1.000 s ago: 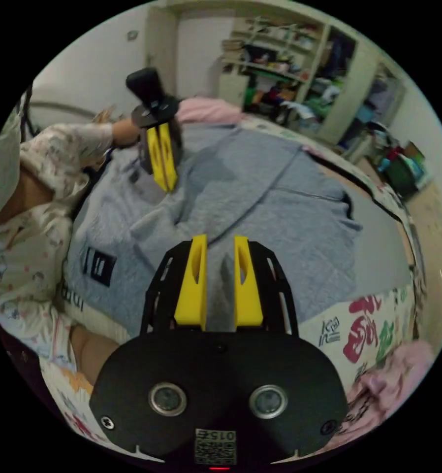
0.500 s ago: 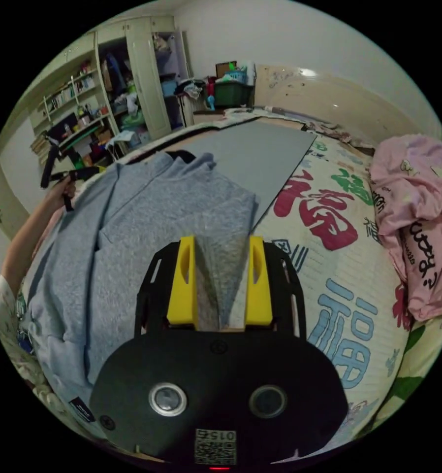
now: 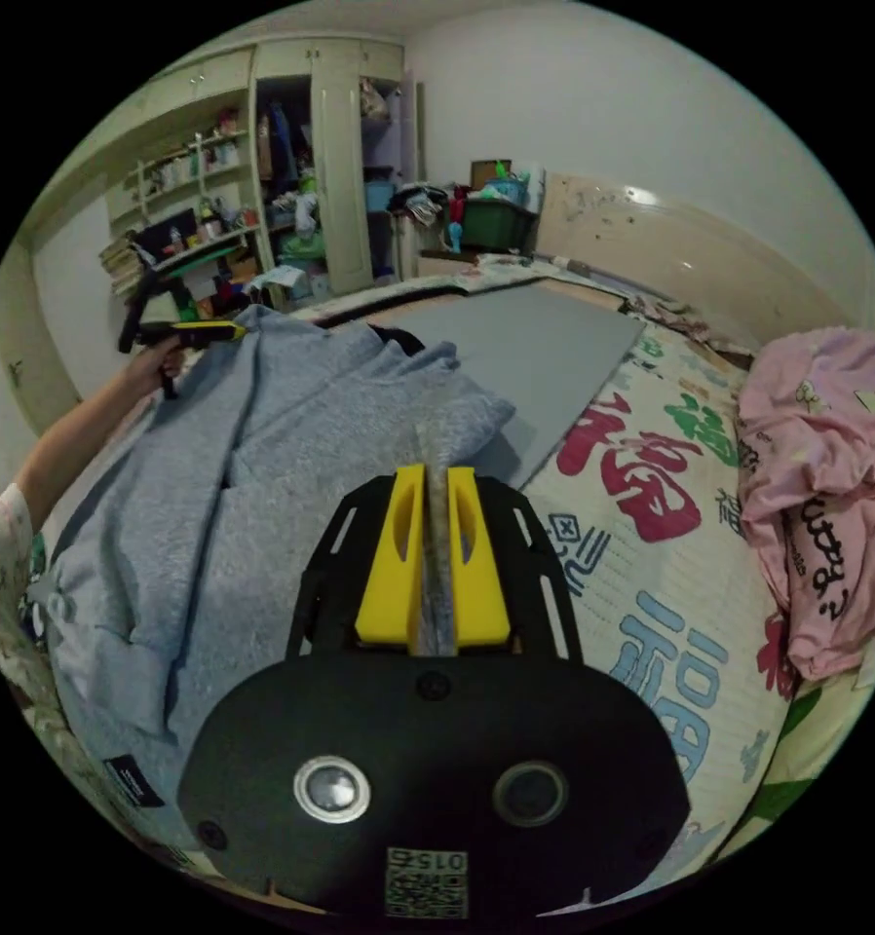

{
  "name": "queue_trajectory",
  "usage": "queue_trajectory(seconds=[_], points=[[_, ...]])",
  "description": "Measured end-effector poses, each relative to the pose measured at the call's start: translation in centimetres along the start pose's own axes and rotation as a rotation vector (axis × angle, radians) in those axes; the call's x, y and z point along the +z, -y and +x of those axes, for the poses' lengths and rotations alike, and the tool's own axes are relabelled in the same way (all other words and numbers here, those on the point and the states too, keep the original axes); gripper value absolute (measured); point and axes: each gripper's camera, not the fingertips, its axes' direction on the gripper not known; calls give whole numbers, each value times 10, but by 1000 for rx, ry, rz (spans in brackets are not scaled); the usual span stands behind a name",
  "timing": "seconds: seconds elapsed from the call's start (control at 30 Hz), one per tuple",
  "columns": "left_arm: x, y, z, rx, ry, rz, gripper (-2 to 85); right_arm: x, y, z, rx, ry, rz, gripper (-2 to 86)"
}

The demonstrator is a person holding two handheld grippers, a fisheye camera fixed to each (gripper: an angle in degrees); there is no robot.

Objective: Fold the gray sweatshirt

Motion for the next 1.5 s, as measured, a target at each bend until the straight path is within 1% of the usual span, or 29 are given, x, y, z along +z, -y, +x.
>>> queue_trajectory(seconds=[0.07, 0.1, 0.13, 0.17, 0.2, 0.27, 0.3, 0.37, 0.4, 0.43, 0.47, 0.5, 0.57, 0.6, 0.67, 0.7, 0.73, 0.77, 0.83, 0.9, 0.97, 1.03, 1.07, 1.1, 1.2, 1.27, 1.37, 1.43, 1.5], points=[[-28, -20, 3, 24, -26, 101, 16, -34, -12, 0, -88, 193, 127, 45], [-49, -38, 5, 44, -57, 164, 15, -41, -15, -1, -118, 240, 149, 44], [-60, -49, 6, 57, -77, 195, 15, -56, -22, -6, -203, 332, 180, 42], [-85, -74, 7, 79, -123, 260, 15, -70, -30, -16, -318, 420, 193, 39], [-111, -103, 6, 107, -169, 325, 15, -77, -34, -23, -387, 461, 193, 38], [-153, -155, 7, 166, -197, 392, 15, -102, -60, -61, -710, 588, 178, 35], [-178, -193, 10, 223, -203, 413, 15, -107, -69, -71, -799, 618, 162, 34], [-208, -252, 14, 290, -192, 379, 16, -115, -102, -113, -1115, 706, 54, 31], [-219, -288, 14, 309, -183, 313, 17, -114, -109, -121, -1178, 724, 28, 35], [-222, -304, 14, 311, -176, 273, 17, -114, -120, -132, -1274, 772, -3, 41], [-224, -335, 11, 291, -152, 199, 19, -115, -123, -134, -1314, 828, 5, 47], [-225, -360, 6, 260, -146, 136, 20, -115, -123, -132, -1312, 851, 20, 50], [-233, -387, -3, 196, -136, 116, 24, -112, -115, -112, -1194, 887, 91, 52], [-243, -396, -8, 149, -116, 152, 26, -108, -110, -106, -1129, 875, 108, 52], [-258, -397, -12, 82, -85, 240, 33, -82, -88, -80, -793, 763, 147, 54], [-262, -391, -10, 53, -84, 295, 40, -73, -82, -76, -735, 740, 140, 58], [-261, -386, -7, 51, -96, 314, 50, -53, -70, -70, -619, 731, 97, 65], [-253, -372, 1, 57, -137, 331, 68, -31, -59, -69, -530, 767, 28, 80], [-226, -345, 16, 75, -249, 297, 93, 5, -48, -78, -464, 830, -96, 102], [-168, -309, 43, 117, -492, 161, 122, 33, -47, -97, -470, 868, -173, 117], [-126, -289, 63, 111, -581, 102, 134, 64, -54, -129, -519, 860, -263, 134], [-92, -274, 76, 76, -596, 28, 143, 87, -62, -152, -564, 832, -344, 134], [-71, -265, 83, 62, -601, -57, 153, 99, -69, -164, -601, 836, -381, 122], [-52, -262, 88, 67, -590, -142, 158, 103, -72, -169, -616, 837, -389, 116], [-26, -272, 93, 62, -597, -229, 155, 110, -87, -179, -677, 766, -365, 92], [-27, -281, 97, 62, -636, -207, 134, 102, -99, -175, -714, 783, -285, 69], [-52, -300, 115, 174, -656, -165, 55, 85, -116, -173, -793, 898, -194, 59], [-85, -319, 124, 230, -629, -80, 31, 72, -133, -178, -890, 965, -142, 62], [-140, -359, 130, 275, -641, 93, 28, 62, -153, -187, -999, 1014, -93, 74]])
